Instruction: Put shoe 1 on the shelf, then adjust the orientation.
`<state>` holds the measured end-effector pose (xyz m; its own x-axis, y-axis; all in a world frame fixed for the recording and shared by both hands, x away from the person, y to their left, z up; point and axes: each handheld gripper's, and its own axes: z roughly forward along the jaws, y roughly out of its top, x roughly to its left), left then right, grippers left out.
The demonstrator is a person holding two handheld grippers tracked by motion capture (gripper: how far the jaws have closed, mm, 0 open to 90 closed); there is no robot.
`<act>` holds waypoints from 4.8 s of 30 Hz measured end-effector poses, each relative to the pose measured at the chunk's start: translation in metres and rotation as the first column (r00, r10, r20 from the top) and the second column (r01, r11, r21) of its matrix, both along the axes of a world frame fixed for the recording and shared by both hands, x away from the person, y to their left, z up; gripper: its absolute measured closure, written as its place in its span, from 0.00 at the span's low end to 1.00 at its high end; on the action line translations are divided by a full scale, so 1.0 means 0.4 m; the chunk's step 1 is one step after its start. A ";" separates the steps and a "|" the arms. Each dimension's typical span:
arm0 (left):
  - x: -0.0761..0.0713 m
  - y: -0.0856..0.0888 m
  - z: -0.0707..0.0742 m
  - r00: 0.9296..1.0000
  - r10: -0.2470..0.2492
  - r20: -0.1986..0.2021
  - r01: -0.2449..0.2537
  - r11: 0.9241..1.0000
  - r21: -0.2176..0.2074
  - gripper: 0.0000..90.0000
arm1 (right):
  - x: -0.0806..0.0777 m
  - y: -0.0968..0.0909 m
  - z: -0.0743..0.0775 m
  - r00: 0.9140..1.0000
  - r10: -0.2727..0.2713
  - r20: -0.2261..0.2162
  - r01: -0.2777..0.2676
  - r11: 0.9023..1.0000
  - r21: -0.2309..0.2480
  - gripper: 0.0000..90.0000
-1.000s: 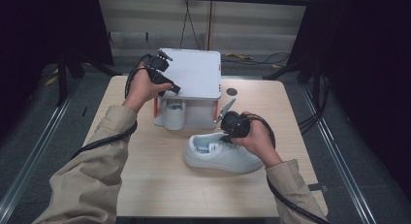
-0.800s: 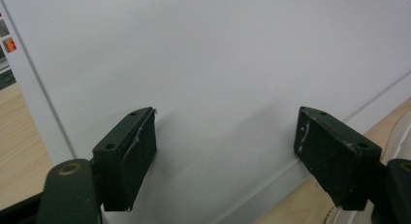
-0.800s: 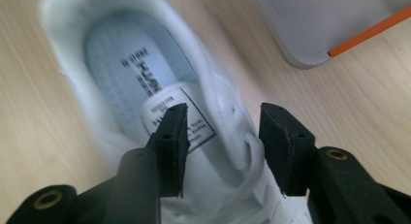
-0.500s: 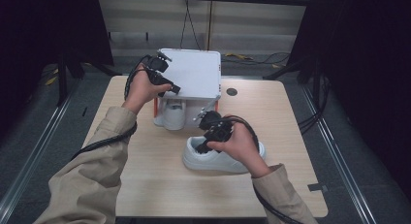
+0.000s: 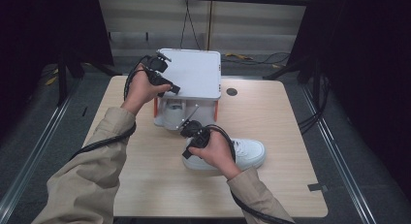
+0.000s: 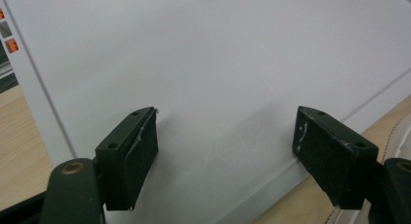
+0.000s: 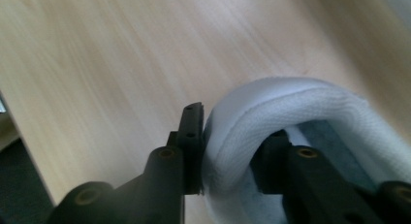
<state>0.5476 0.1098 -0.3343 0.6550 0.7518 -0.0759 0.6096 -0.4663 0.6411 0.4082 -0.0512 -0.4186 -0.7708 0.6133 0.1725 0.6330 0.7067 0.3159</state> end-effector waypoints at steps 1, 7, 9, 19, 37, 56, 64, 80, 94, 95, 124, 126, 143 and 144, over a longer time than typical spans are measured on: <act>0.000 0.001 0.000 1.000 -0.005 0.003 0.005 1.000 0.000 0.27 | -0.001 0.000 0.002 1.000 -0.001 -0.002 0.001 1.000 -0.001 0.81; -0.001 0.003 -0.002 1.000 -0.004 0.007 0.004 1.000 -0.007 0.28 | -0.024 -0.021 0.039 0.995 0.094 0.044 -0.090 0.992 -0.093 0.84; 0.000 0.004 -0.001 1.000 -0.015 0.008 0.014 1.000 0.004 0.28 | -0.027 -0.048 0.059 0.986 0.149 0.070 -0.139 0.982 -0.130 0.84; -0.004 0.001 -0.003 1.000 0.000 0.012 0.001 1.000 -0.010 0.28 | -0.107 -0.118 0.048 0.990 0.142 0.017 -0.139 0.985 -0.102 0.64; -0.005 -0.004 0.000 1.000 0.009 0.005 -0.009 1.000 0.001 0.28 | -0.133 -0.156 0.067 0.999 0.020 0.043 -0.014 0.992 -0.127 0.80; -0.006 -0.009 -0.001 1.000 0.024 0.003 -0.024 1.000 -0.001 0.27 | -0.208 -0.097 0.155 0.981 0.155 0.116 -0.137 0.979 -0.149 0.80; -0.009 -0.010 -0.001 1.000 0.024 0.007 -0.024 1.000 -0.003 0.27 | -0.221 -0.045 0.171 0.959 0.248 0.140 -0.223 0.960 -0.170 0.80; -0.010 -0.008 -0.004 1.000 0.013 0.017 -0.013 1.000 -0.014 0.28 | -0.122 0.003 0.104 0.943 0.293 0.155 -0.257 0.941 -0.219 0.78; -0.006 -0.005 -0.002 1.000 -0.010 0.012 0.011 1.000 -0.012 0.30 | 0.028 0.011 0.013 0.920 0.340 0.196 -0.289 0.924 -0.250 0.77; -0.005 -0.005 -0.003 1.000 -0.011 0.013 0.011 1.000 -0.012 0.30 | 0.036 0.011 0.013 0.920 0.339 0.198 -0.289 0.926 -0.245 0.77; -0.013 -0.004 -0.007 0.999 -0.007 0.032 0.008 1.000 -0.026 0.31 | 0.049 -0.050 0.113 0.890 0.269 0.368 -0.244 0.963 -0.114 0.37; -0.013 -0.005 -0.007 1.000 -0.002 0.029 0.003 1.000 -0.030 0.32 | 0.034 -0.058 0.114 0.903 0.261 0.342 -0.239 0.965 -0.106 0.36; -0.008 -0.005 -0.001 1.000 -0.023 0.016 0.023 1.000 -0.012 0.34 | 0.100 -0.069 0.008 0.934 0.194 0.301 -0.186 0.981 -0.055 1.00; -0.008 -0.007 -0.001 1.000 -0.017 0.012 0.017 1.000 -0.012 0.34 | 0.103 -0.067 0.011 0.937 0.183 0.299 -0.169 0.983 -0.073 1.00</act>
